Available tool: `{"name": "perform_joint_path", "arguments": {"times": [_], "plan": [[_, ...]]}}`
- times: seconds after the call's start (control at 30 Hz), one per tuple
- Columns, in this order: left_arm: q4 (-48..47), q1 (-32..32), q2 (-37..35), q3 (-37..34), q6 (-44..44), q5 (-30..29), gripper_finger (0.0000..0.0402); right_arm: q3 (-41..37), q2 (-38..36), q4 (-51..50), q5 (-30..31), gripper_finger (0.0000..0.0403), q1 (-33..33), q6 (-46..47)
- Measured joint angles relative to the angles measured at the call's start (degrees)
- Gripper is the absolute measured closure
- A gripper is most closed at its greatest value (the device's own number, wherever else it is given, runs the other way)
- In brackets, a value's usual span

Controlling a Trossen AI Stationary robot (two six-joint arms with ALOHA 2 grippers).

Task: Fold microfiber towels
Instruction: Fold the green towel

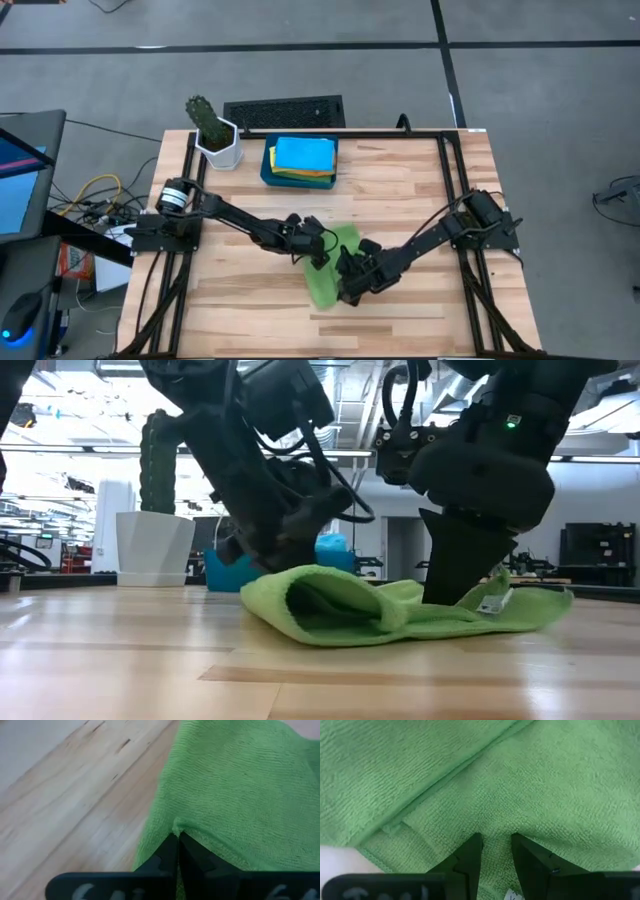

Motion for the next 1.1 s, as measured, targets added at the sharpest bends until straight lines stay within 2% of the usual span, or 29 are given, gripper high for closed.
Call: {"name": "perform_joint_path", "arguments": {"times": [0.2,0.37,0.43,0.5,0.6,0.73,0.87,1.1], "plan": [[-0.56,0.57,0.11,0.03,-0.2,0.15,0.0401,-0.13,-2.49,-0.78,-0.29,0.0269,1.28,1.2],[-1.29,1.1,0.2,0.03,-0.15,-1.21,0.0401,0.21,-10.26,0.63,8.05,0.0269,3.97,3.77],[-1.11,1.08,0.28,-0.03,-0.16,-2.23,0.0401,-0.06,-11.11,4.44,10.56,0.0268,4.94,0.31],[-0.98,1.35,0.28,-0.03,-0.17,-2.02,0.0401,0.0,-11.05,12.4,9.68,0.027,5.73,-5.8],[-0.8,1.93,0.28,-0.03,-0.67,-1.73,0.0401,0.25,-8.28,22.89,3.9,0.0278,5.68,-11.07],[-0.74,2.51,0.33,-0.08,-0.63,-1.93,0.0401,-0.08,-2.85,27.71,2.1,0.0291,4.19,-11.31],[-0.76,2.74,0.31,-0.08,0.4,-1.04,0.0401,0.12,-0.58,25.98,1.81,0.0297,2.2,-9.64],[-1.05,2.76,0.31,-0.07,0.9,-0.72,0.0401,0.1,0.19,15.7,-0.5,0.0301,-1.36,-9.52]]}}
